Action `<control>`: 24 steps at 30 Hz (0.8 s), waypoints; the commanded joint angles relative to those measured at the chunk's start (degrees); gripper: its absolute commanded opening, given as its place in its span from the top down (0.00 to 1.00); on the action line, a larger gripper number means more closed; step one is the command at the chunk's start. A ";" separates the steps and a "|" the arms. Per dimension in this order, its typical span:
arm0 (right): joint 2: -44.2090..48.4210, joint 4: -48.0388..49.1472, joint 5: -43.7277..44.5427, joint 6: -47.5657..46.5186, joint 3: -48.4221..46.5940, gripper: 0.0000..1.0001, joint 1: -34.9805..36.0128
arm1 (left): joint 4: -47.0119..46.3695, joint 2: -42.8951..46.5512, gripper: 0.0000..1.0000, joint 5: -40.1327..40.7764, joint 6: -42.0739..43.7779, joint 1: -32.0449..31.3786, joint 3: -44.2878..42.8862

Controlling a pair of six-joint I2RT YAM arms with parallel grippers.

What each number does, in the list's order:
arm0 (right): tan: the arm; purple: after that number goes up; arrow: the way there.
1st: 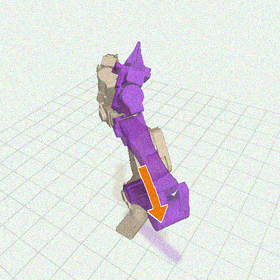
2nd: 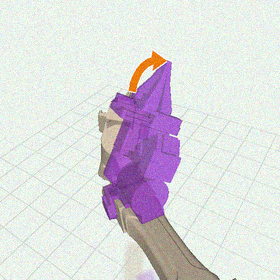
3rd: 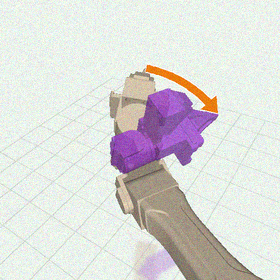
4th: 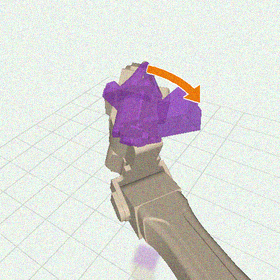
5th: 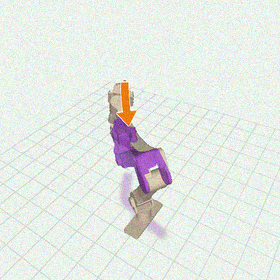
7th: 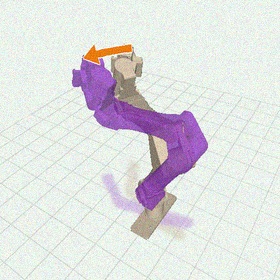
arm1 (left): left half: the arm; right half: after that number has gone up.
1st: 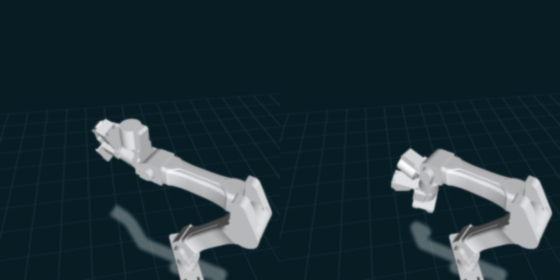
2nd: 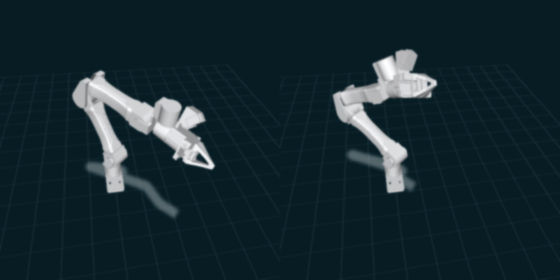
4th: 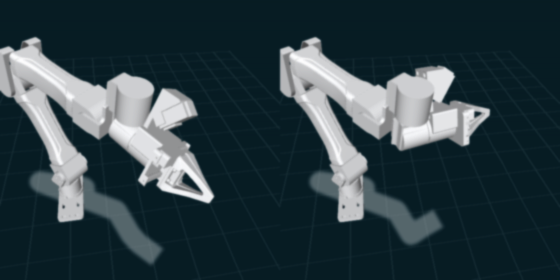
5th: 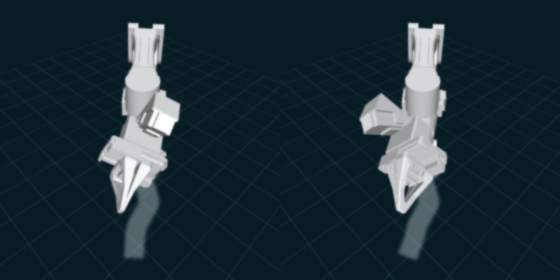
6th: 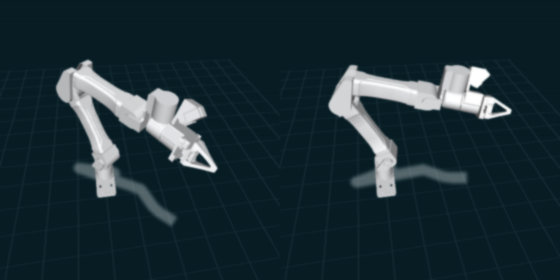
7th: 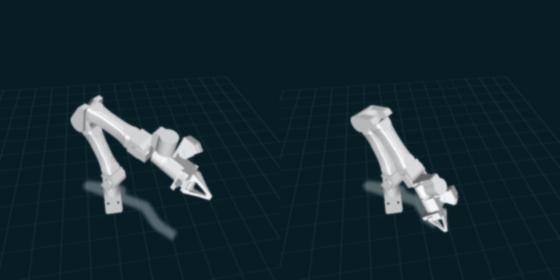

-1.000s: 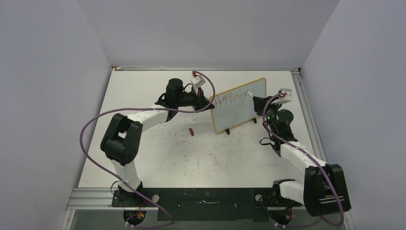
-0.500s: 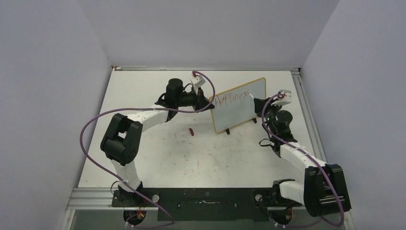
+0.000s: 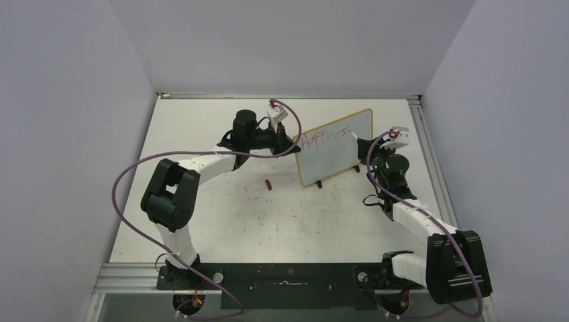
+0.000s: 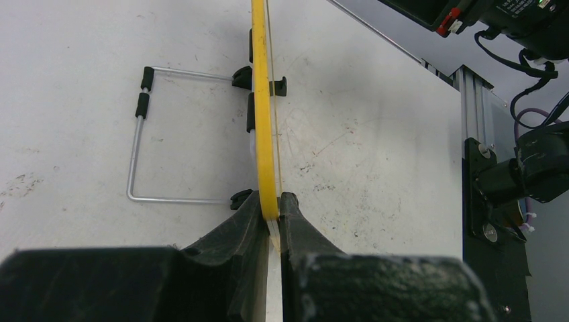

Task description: Write a sentence on the whiteboard

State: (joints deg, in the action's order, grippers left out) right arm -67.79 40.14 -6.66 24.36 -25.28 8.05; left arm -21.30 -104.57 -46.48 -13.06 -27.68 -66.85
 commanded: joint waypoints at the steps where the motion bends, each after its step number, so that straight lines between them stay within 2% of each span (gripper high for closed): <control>1: 1.60 0.15 -0.03 -1.07 0.79 0.95 1.22 | -1.40 1.67 1.00 -2.34 0.99 -0.44 0.37; 24: 4.91 -1.78 3.35 -1.99 0.84 0.95 2.90 | -1.02 1.39 1.00 -3.16 1.11 -0.27 0.26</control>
State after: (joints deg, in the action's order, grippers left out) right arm -65.95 37.93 -5.32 23.00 -24.36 10.61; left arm -21.30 -104.57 -46.78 -13.06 -27.64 -66.85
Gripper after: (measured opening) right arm 0.149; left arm 0.063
